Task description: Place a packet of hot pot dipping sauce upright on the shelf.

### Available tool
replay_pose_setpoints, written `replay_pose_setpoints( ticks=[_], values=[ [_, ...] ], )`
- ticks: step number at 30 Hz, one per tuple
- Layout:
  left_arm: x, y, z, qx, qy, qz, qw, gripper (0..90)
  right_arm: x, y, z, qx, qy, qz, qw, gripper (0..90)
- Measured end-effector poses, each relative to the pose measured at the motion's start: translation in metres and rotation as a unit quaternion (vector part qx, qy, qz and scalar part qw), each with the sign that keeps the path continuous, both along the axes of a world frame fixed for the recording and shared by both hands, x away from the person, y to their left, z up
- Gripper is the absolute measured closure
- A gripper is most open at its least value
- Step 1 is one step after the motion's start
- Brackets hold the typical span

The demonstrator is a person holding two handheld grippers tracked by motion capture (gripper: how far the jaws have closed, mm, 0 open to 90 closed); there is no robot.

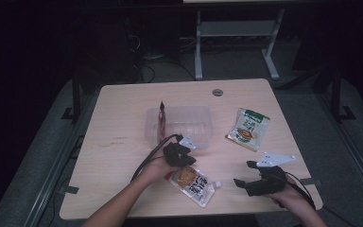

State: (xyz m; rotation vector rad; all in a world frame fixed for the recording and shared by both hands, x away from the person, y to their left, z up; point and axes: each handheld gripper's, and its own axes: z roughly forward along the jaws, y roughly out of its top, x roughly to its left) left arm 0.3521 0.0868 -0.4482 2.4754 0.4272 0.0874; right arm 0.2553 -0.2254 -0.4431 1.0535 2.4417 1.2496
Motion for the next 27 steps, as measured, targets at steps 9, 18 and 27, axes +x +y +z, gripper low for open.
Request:
replay_pose_setpoints(
  ticks=[9, 18, 27],
  values=[
    [-0.011, 0.037, 0.001, 0.001, 0.01, 0.022, 0.9997, 89.8, 0.001, 0.001, -0.001, -0.003, 0.0, -0.001, 1.0, 14.5],
    [-0.022, 0.052, 0.002, 0.005, 0.011, 0.026, 0.9996, 89.8, 0.001, 0.001, -0.001, -0.002, 0.002, -0.003, 1.0, 14.5],
    [-0.039, 0.061, 0.001, 0.004, 0.031, 0.024, 0.9992, 89.7, 0.001, 0.0, -0.001, -0.001, 0.001, -0.003, 1.0, 14.5]
  ],
)
